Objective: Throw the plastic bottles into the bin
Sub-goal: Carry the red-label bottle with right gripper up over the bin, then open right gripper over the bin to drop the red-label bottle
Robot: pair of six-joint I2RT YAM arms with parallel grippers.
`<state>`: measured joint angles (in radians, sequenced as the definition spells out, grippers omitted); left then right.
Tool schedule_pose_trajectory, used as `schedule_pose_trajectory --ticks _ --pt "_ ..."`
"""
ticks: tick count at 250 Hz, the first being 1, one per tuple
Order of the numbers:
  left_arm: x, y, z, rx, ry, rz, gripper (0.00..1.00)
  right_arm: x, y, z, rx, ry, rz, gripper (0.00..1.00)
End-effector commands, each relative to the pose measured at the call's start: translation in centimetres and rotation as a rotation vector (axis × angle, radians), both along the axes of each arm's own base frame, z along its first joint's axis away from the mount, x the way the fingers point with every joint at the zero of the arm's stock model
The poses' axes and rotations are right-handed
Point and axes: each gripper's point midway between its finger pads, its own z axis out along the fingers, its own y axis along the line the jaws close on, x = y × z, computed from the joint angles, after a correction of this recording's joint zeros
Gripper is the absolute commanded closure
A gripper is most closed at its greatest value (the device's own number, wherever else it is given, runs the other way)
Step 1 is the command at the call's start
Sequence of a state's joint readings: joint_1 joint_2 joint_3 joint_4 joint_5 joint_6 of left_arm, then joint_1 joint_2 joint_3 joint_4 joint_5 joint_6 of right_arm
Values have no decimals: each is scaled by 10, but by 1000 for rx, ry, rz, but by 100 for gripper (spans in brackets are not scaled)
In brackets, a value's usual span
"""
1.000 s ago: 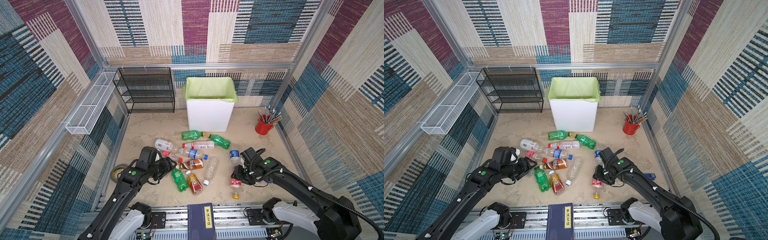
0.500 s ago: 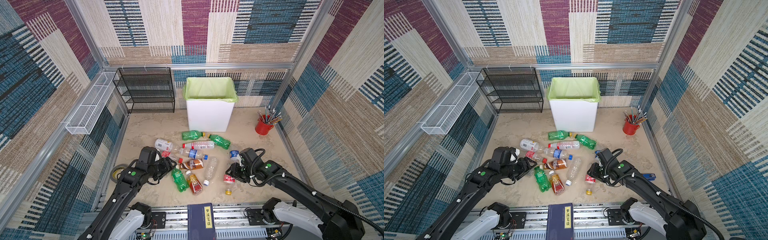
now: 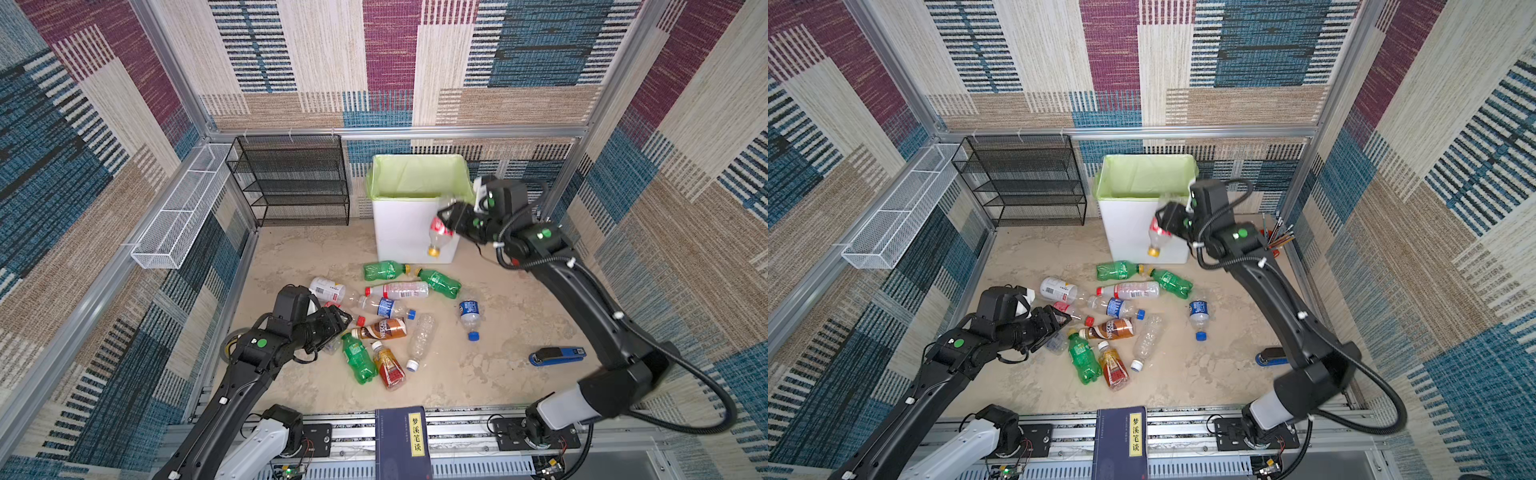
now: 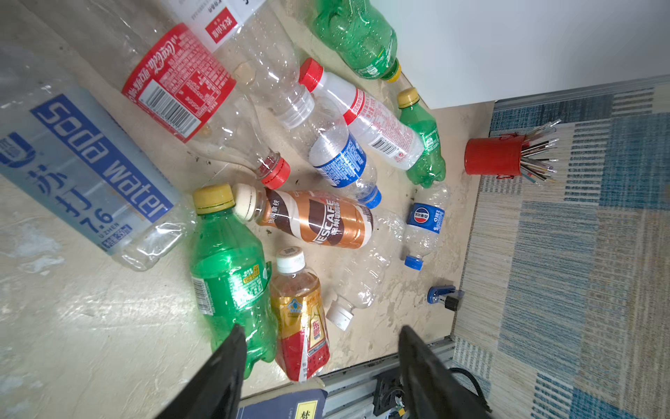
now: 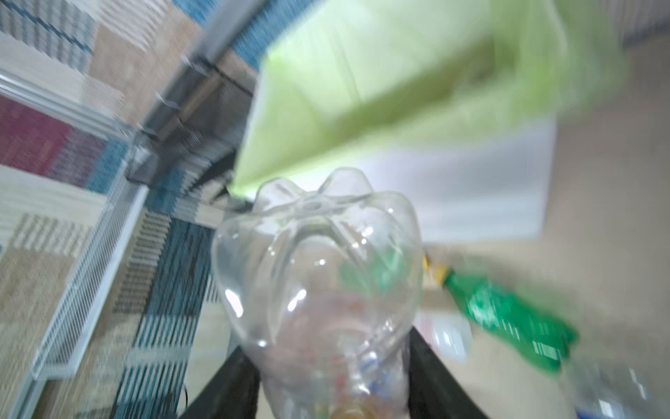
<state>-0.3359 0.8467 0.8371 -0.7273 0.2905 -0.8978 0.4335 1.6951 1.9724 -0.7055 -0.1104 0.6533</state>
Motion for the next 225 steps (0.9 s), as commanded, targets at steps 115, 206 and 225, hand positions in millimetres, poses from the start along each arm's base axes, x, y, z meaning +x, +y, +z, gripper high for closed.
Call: schedule_pose_trajectory --ticks 115,206,225 --pt "-9 11 -6 10 10 47 32 -67 -57 226 146 -575 -90 12" --pt "-12 14 -21 25 43 58 32 -99 -78 63 93 -225 -143 18" --pt "-15 18 -27 41 65 72 32 -112 -82 19 94 -135 -151 20"
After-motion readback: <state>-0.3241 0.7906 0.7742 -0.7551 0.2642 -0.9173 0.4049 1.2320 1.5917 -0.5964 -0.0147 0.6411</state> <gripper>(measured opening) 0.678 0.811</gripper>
